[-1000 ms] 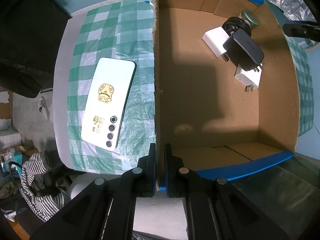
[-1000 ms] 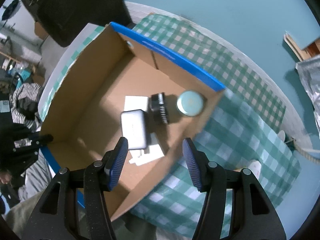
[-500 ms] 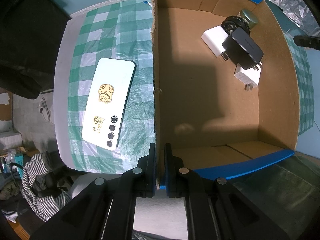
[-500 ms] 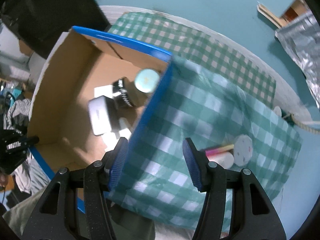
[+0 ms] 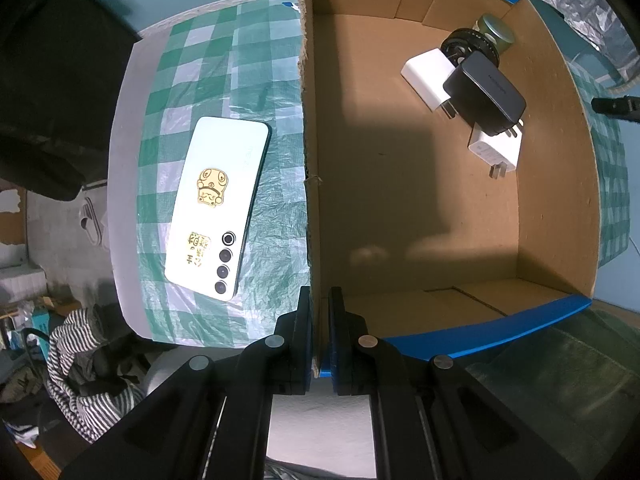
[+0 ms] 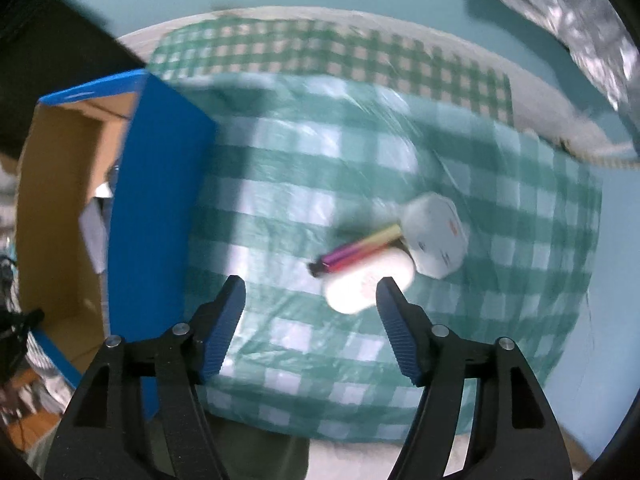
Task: Organize rigid objects
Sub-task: 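Move the right gripper back to the items and grasp the white oval case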
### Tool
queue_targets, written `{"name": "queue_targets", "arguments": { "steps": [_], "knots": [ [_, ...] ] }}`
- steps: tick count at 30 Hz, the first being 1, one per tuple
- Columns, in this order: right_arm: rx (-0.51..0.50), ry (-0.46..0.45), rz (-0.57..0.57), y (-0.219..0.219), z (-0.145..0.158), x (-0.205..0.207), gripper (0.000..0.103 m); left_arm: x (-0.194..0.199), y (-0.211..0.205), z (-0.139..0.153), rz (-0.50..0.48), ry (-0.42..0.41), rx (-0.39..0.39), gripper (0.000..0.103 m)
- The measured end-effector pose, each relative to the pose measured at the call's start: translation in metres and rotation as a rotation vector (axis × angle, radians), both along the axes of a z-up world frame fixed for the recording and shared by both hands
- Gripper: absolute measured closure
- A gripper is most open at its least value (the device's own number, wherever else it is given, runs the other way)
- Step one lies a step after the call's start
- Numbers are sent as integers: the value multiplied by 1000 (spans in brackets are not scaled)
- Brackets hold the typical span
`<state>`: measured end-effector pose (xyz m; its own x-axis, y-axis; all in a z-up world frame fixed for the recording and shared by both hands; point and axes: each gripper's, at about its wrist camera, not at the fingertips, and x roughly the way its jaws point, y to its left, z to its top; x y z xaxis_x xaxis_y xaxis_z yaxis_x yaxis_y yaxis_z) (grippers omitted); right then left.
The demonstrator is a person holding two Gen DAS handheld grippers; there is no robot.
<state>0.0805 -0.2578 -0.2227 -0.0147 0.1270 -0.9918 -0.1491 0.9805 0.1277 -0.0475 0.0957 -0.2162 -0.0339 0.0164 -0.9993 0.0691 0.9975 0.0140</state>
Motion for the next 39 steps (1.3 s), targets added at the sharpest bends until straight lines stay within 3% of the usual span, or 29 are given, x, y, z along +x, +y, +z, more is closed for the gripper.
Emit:
{"name": "queue_targets", "arguments": {
  "steps": [4,13,21,24,27,32,39],
  "knots": [
    [-21,26,-59,-18,-17,1,34,0,0,0,1,0,0,97],
    [42,88,-348,-63,-57,4,34,0,1,0,4,0,-1,97],
    [65,124,-448,-82,-77,7,34,0,1,1,4,2,-1,97],
    [63,128,-444,-79,-78,5,36,-1,1,1,1,2,1,97],
    [87,149,-422,-72,-82,4,52,-1,1,1,1,2,2,97],
    [64,148,-363,-62,-83,3,58,-2,1,1,0,2,2,97],
    [11,137,-181,-47,-79,-6,66,-2,1,2,-1,0,1,97]
  ]
}}
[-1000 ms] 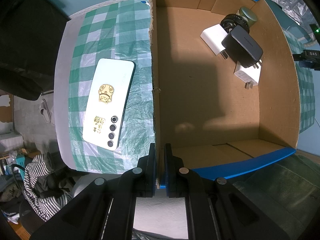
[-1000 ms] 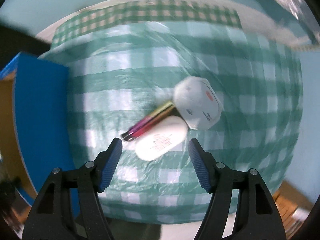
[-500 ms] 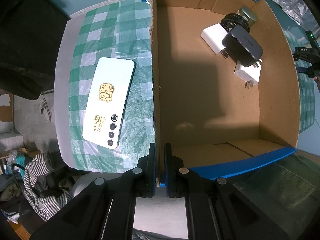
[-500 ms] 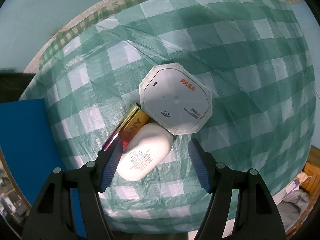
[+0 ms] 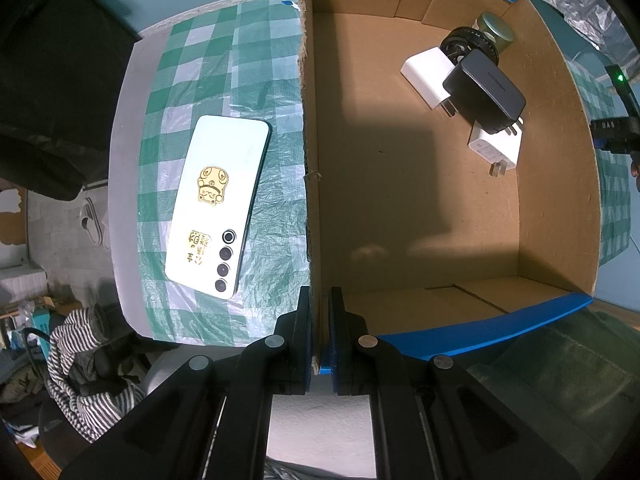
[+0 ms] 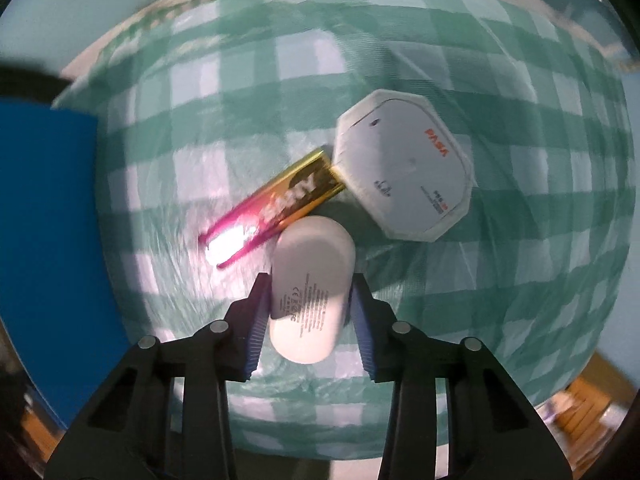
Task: Organize rigid objects
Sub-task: 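Move the right gripper back to the items and grasp the white oval case, then carry the white oval case into the box and lower it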
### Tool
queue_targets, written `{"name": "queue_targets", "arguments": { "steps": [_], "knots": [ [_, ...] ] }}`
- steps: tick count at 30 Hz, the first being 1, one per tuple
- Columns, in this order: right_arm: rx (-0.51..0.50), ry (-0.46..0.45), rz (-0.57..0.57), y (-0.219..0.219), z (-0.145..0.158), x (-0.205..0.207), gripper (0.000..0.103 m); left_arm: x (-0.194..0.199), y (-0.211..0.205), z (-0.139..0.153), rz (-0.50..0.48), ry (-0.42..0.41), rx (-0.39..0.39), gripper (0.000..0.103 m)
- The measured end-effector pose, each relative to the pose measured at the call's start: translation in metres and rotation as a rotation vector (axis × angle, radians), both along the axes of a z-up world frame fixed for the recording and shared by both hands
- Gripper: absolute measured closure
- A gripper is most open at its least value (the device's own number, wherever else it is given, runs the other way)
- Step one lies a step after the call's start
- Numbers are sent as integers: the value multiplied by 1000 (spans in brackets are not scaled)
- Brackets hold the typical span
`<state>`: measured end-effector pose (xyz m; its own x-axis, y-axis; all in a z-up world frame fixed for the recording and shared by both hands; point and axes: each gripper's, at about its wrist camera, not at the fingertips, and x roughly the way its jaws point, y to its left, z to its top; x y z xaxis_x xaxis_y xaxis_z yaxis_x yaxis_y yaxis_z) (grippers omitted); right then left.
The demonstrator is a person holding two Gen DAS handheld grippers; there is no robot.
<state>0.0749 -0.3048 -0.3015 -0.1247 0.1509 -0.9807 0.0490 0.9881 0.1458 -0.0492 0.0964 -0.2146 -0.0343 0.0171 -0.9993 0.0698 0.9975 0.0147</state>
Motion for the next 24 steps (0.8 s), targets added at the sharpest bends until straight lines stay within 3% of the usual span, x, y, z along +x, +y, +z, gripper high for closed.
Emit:
{"name": "queue_targets", "arguments": {
  "steps": [4,11,24],
  "knots": [
    [-17,-10,106,9,1,-7,66,0,0,0,-1,0,0,97],
    [-20,-38,73,7,-2,4,66,-1,-1,-2,-6,7,1,97],
    [-9,-50,167,31,19,-9,66,-3,0,-2,-1,2,-2,97]
  ]
}}
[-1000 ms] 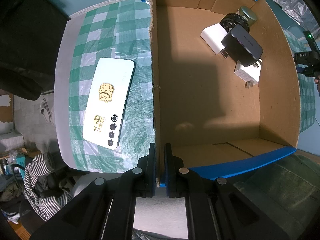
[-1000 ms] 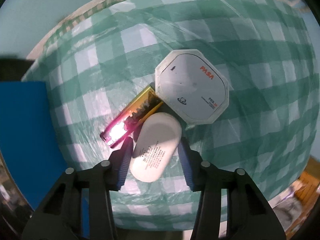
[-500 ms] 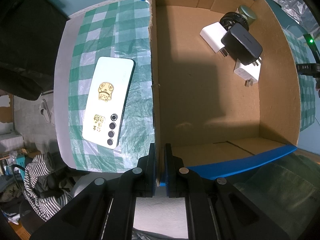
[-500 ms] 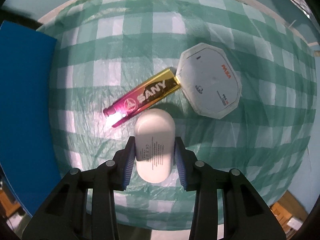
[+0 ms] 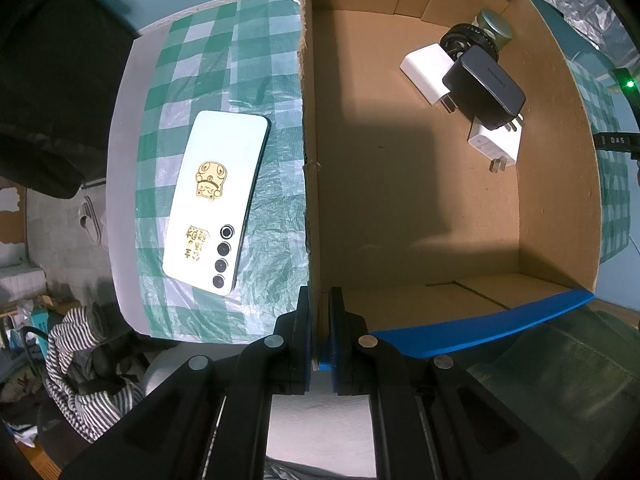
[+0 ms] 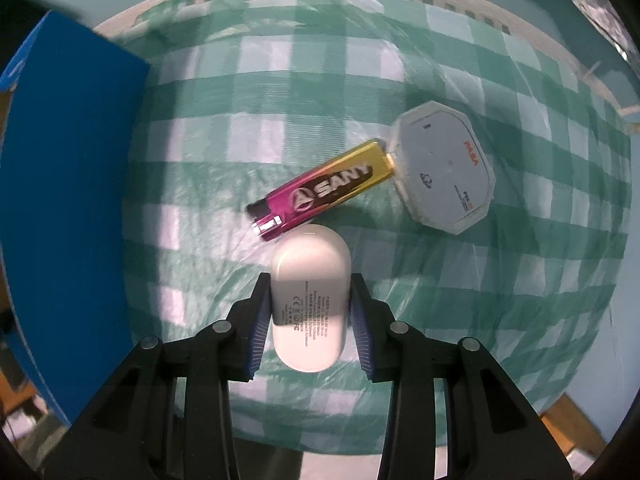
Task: Organize rigid objects
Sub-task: 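Carry the white oval case into the box and lower it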
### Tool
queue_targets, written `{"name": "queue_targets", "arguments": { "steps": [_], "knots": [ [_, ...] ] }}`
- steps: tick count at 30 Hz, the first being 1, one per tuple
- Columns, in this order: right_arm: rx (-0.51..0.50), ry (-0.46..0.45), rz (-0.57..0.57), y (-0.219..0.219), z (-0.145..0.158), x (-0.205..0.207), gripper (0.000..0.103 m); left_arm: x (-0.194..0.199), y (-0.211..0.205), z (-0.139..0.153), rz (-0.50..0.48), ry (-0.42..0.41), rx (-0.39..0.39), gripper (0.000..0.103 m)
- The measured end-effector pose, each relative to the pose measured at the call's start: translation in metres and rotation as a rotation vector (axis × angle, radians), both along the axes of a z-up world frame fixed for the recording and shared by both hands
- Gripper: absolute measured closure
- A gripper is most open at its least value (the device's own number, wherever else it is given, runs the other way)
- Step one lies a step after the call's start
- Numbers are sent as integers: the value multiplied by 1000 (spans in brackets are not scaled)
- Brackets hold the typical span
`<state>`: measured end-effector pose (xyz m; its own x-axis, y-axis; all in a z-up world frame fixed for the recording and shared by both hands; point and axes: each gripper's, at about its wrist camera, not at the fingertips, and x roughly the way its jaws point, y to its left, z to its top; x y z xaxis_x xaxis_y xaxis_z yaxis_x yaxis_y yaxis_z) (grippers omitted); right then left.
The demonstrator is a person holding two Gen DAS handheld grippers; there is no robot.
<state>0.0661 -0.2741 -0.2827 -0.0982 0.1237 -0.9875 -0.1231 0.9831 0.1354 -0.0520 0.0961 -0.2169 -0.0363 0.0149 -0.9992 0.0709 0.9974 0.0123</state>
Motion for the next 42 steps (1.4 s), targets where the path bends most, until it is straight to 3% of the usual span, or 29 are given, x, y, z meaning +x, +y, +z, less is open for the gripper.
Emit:
{"name": "queue_targets", "arguments": {
  "steps": [25,34,42],
  "knots": [
    [57,-138,246,75,110,9,66,-1,0,-1,-16,-7,-10,97],
    [78,-184,349,116,135,15,66,-2,1,1,-22,-12,-17,97],
    [74,-197,421,156,132,23,66,-2,0,1,-19,-16,-18,97]
  ]
}}
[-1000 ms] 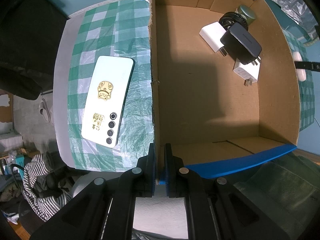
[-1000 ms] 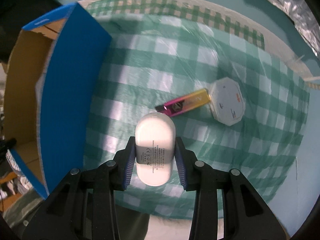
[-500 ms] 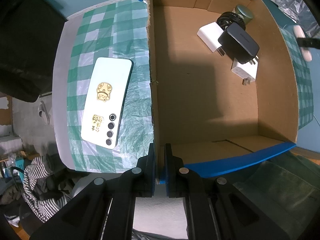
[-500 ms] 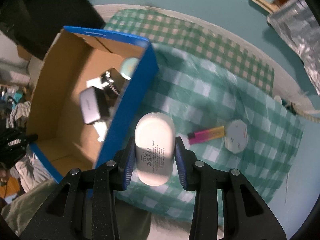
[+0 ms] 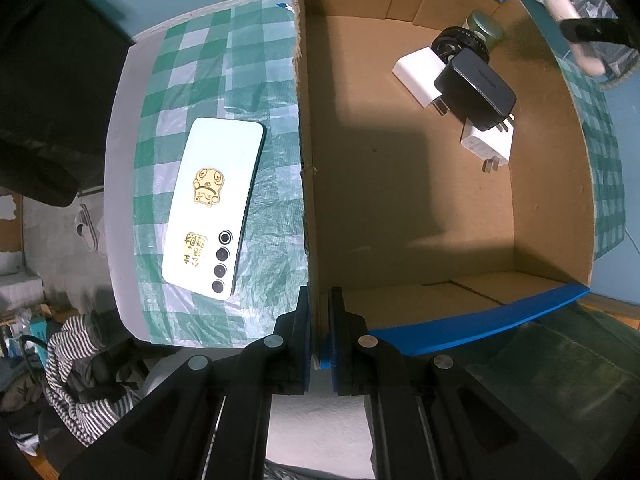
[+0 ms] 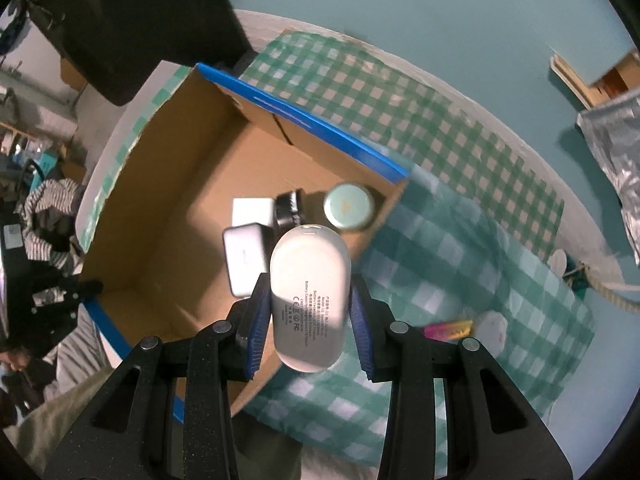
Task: Organize rigid objects
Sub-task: 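Carry the white oval case into the box and lower it, then open the right gripper and return it to the SANY lighter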
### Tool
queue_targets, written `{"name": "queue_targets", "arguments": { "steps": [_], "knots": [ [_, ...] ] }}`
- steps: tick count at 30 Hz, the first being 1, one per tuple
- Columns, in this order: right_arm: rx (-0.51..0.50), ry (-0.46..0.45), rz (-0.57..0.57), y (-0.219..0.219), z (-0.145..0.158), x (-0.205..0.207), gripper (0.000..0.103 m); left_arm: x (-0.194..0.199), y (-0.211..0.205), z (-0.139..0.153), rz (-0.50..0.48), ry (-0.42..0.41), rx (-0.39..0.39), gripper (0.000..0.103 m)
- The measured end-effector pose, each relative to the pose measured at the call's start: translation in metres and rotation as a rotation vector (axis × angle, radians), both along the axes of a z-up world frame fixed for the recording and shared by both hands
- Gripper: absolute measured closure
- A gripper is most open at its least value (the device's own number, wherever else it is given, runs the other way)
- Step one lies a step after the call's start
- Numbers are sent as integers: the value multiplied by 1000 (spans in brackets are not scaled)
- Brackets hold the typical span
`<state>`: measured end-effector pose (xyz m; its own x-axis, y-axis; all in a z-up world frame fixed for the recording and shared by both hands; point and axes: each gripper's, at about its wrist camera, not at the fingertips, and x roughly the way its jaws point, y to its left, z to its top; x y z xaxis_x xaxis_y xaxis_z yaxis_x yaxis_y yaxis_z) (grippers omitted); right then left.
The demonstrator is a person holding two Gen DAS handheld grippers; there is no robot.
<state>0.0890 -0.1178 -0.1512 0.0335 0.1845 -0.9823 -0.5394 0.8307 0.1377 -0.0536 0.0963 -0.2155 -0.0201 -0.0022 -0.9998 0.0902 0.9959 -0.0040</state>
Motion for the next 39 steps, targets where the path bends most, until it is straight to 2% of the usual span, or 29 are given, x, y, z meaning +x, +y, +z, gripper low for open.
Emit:
{"name": "queue_targets", "arguments": {
  "steps": [9,19,34,39],
  "knots": [
    [-40,8,44,24,-20,5,66,-1,2,2,9,-2,-1,97],
    [-66,17,57,26,-35,6,66,-3,2,2,11,-1,0,97],
    [-78,-10,57,24,-28,5,66,-5,1,3,11,0,5,97],
    [-84,-19,54,21,-24,3,63,-5,1,3,11,1,5,97]
  ]
}}
